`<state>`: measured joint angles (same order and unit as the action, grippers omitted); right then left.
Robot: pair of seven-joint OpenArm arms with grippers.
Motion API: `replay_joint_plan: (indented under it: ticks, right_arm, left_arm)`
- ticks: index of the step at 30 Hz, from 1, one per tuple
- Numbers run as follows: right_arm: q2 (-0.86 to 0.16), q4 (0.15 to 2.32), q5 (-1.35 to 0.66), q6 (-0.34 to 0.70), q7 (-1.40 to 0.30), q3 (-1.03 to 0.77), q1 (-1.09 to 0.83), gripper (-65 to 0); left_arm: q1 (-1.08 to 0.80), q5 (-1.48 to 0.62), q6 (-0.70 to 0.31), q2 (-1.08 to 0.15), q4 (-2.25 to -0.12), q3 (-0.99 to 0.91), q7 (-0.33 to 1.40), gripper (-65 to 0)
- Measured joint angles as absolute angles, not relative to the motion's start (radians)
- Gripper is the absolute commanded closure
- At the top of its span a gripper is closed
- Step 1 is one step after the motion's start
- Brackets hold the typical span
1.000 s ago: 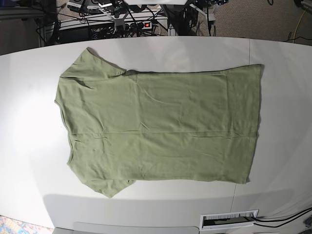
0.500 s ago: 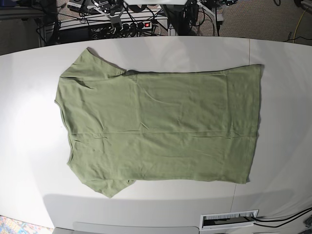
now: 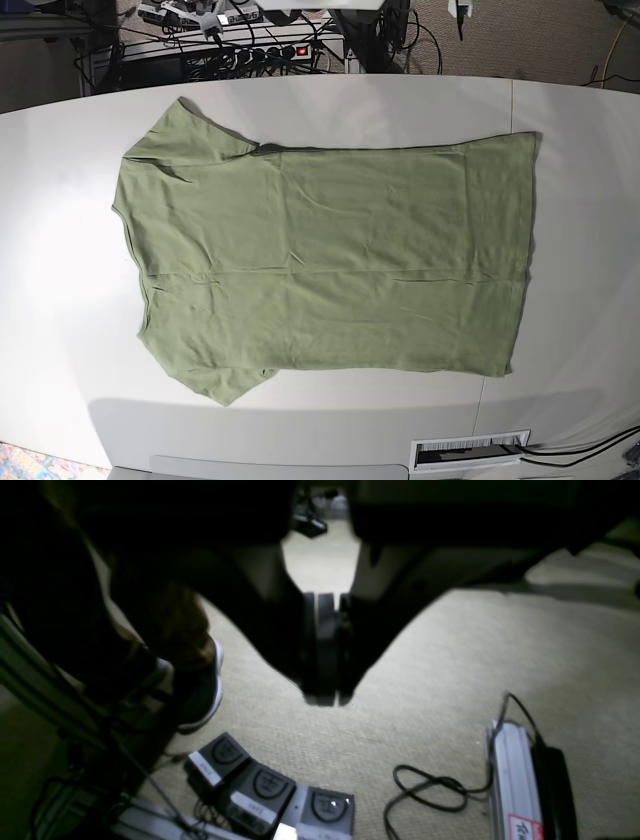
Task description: Fold the T-shirt properly
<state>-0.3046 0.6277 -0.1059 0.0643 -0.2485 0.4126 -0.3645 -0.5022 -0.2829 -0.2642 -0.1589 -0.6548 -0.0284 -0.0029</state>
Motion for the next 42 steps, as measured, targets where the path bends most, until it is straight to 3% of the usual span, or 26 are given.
replay_joint_plan:
  ticks: [9,14,23,31,38,42]
  right_arm:
    - [-0.462,0.916,-0.098,0.067,-0.258,0.413,-0.558,0.0]
    - [-0.523,1.063,0.004,0.067,-0.263,0.413,-0.654,0.0]
    - [-0.611,1.296,0.045,0.067,-0.356,0.413,-0.773,0.0]
    - [-0.669,1.516,0.138,-0.035,-0.415,0.381,-0.878,0.0]
    - [-0.684,1.685,0.159,-0.035,-0.422,0.204,-1.016,0.0]
    - [-0.684,1.777,0.162,-0.035,-0.421,0.113,-1.085,0.0]
  left_arm:
    - [-0.683,-0.289,-0.282,-0.219,-0.882,-0.028,-0.002,-1.6]
    - [-0.812,-0.283,-0.282,-0.258,-1.066,-0.027,0.002,-1.6]
    - [-1.005,-0.105,-0.277,-0.324,-1.414,-0.027,0.002,-1.6]
    - [-1.124,0.053,-0.153,-0.332,-1.652,-0.028,0.001,-1.6]
    - [-1.19,0.115,-0.153,-0.349,-1.754,-0.027,0.005,-1.6]
    - [-1.239,0.154,-0.07,-0.39,-1.813,-0.028,0.006,-1.6]
